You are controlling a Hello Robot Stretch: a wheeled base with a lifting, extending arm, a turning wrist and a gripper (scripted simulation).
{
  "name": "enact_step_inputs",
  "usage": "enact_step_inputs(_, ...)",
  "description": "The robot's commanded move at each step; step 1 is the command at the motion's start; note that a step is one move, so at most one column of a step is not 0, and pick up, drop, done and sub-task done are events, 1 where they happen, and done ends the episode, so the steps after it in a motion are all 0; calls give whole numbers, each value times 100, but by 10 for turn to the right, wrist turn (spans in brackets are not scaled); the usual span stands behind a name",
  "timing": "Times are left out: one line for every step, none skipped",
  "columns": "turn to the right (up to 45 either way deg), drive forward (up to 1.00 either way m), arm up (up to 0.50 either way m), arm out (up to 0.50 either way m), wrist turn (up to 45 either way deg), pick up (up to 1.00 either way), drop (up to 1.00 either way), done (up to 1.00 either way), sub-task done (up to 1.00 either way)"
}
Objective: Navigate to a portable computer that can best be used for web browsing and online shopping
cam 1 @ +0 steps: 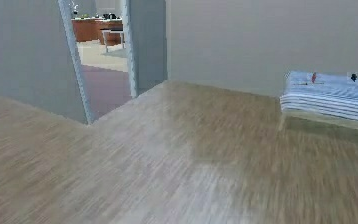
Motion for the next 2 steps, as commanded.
enact_step_inputs(-120,0,0,0,0,0,0,0,0)
enact_step_inputs(0,100,0,0,0,0,0,0,0)
